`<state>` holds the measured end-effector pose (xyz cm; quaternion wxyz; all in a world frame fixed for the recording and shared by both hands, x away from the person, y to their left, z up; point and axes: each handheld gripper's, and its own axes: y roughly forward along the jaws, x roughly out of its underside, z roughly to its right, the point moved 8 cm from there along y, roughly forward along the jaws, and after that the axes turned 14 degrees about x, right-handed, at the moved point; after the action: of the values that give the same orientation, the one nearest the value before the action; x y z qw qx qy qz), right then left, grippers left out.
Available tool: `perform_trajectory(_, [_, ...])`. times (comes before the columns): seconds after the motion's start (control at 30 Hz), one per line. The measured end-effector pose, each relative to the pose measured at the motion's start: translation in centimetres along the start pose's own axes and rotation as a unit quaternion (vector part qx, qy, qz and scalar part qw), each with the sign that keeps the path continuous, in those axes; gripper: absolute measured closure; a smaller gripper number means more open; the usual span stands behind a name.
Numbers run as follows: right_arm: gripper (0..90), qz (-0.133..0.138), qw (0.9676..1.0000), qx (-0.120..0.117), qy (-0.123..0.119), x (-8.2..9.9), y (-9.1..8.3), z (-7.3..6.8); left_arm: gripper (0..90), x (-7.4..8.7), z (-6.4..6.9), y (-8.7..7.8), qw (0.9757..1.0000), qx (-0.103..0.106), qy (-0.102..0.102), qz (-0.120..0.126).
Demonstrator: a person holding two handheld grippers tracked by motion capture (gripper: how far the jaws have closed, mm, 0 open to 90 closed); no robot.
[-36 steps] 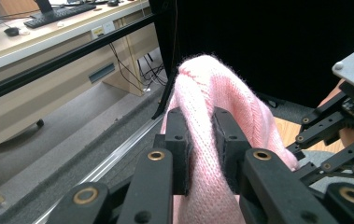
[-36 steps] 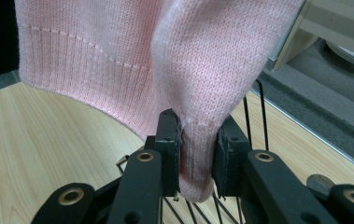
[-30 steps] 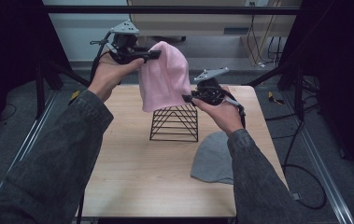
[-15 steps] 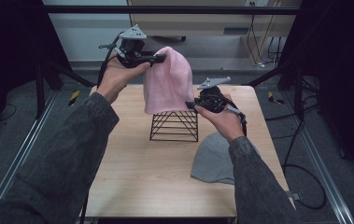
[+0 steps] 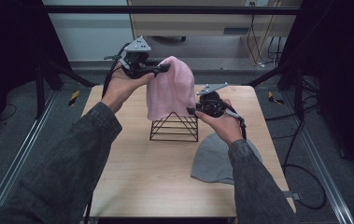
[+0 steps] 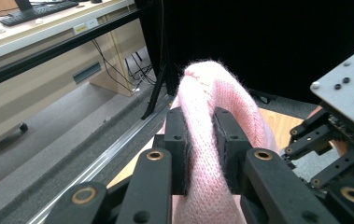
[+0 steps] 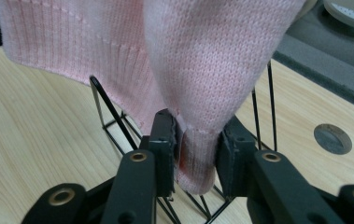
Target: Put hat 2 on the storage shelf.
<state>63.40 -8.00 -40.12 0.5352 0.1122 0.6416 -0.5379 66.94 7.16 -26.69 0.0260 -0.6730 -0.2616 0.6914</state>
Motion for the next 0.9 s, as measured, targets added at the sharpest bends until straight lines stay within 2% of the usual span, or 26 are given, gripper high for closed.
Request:
perform_trajectory(0.2, [55.4, -0.010, 0.9999, 0.009, 0.009, 0.8, 0.0, 0.1, 77.4, 0.6, 0.6, 0.8, 1.0000, 0.005, 0.000, -0.001])
perform_trajectory(0.43, [40.8, -0.011, 0.9992, 0.037, 0.010, 1.2, -0.9, 1.0, 77.7, 1.2, 1.4, 1.4, 0.9999, 0.009, -0.004, 0.002])
perform_trajectory(0.7, [36.9, -0.006, 0.9981, 0.061, 0.011, 1.6, -2.1, 2.1, 77.7, 2.4, 2.3, 1.7, 0.9999, 0.011, -0.002, -0.010])
perform_trajectory(0.9, [36.5, -0.016, 0.9972, 0.070, 0.020, 3.0, -2.4, 3.1, 77.7, 4.0, 2.9, 2.1, 0.9996, 0.013, -0.001, -0.024])
